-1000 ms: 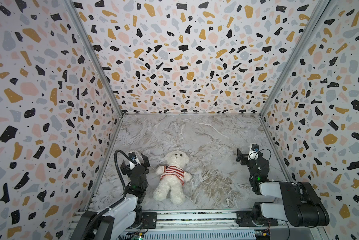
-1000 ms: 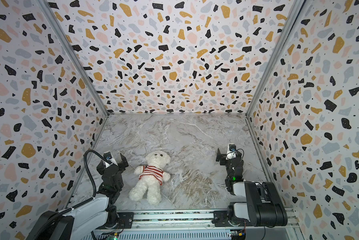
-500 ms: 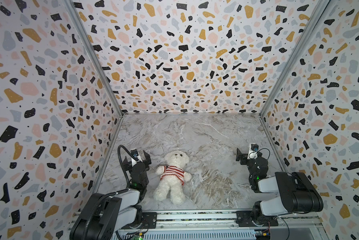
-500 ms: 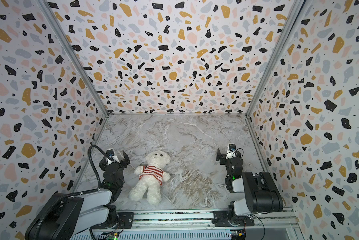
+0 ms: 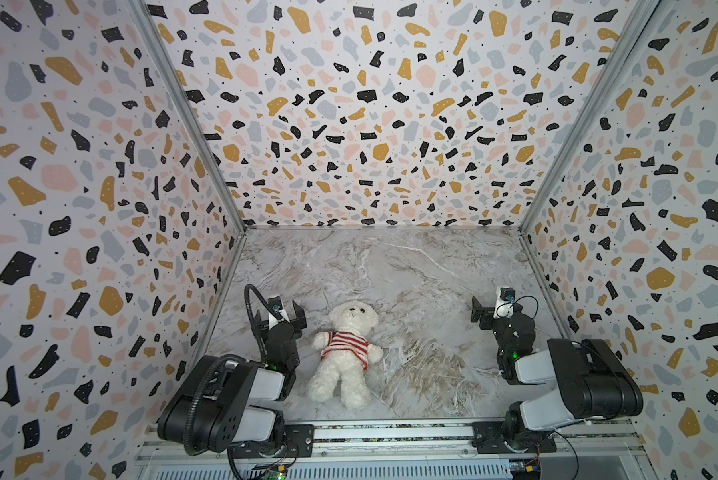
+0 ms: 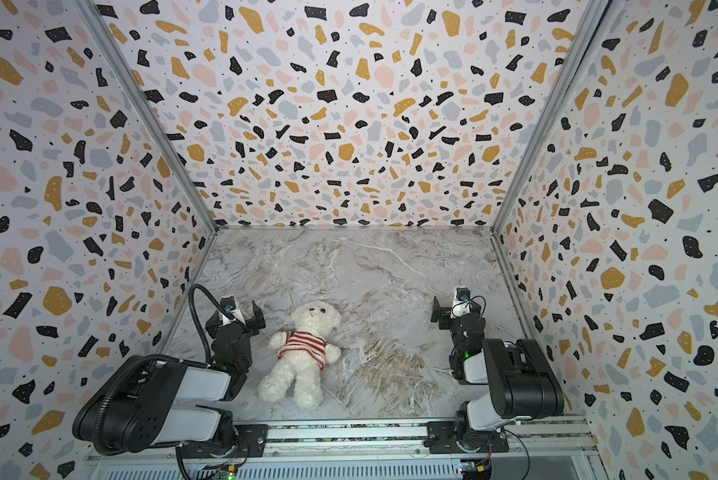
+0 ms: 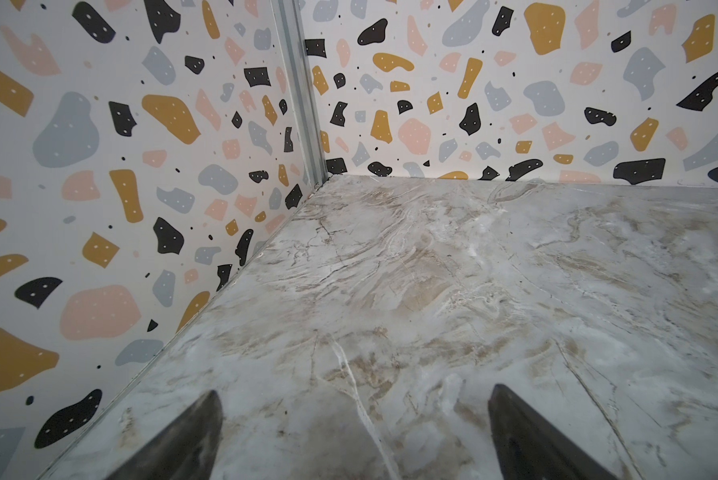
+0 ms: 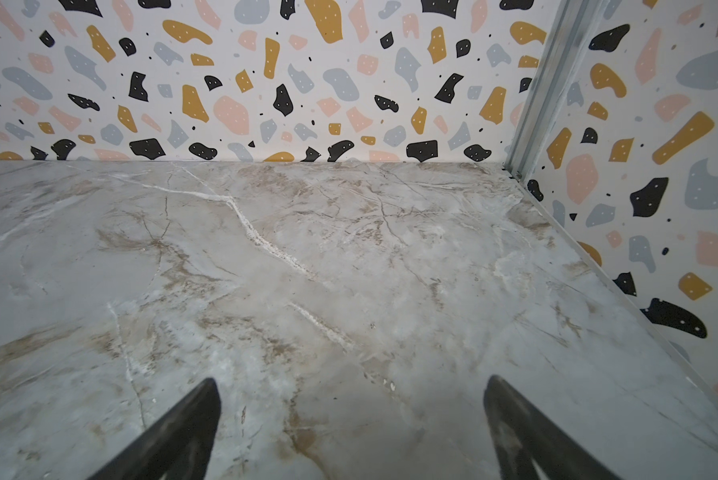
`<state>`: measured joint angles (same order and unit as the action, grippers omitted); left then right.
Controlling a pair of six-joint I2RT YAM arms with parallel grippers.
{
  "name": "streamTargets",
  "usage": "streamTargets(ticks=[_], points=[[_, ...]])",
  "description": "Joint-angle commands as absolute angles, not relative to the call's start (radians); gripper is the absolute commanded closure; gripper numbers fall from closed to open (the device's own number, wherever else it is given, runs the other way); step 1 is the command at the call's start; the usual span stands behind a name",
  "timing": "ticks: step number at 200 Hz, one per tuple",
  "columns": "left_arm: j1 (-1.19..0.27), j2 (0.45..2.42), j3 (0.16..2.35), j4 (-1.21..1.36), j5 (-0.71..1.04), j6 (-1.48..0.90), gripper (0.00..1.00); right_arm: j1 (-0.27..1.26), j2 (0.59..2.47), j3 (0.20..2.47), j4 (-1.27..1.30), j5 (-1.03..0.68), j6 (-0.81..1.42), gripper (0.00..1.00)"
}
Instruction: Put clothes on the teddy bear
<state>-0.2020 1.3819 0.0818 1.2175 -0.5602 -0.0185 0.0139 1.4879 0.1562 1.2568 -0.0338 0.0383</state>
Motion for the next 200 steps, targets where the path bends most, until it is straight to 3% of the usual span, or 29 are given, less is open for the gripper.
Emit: streamTargets(ticks=[1, 200], points=[[-0.192, 1.391, 0.129, 1.26, -0.566, -0.014, 0.0, 0.034, 1.488, 0.192, 1.267, -0.007, 0.022, 0.01], [-0.156, 1.391, 0.152, 1.216, -0.546, -0.048, 0.0, 0.082, 1.496, 0.208, 1.247, 0.066, -0.008, 0.01]])
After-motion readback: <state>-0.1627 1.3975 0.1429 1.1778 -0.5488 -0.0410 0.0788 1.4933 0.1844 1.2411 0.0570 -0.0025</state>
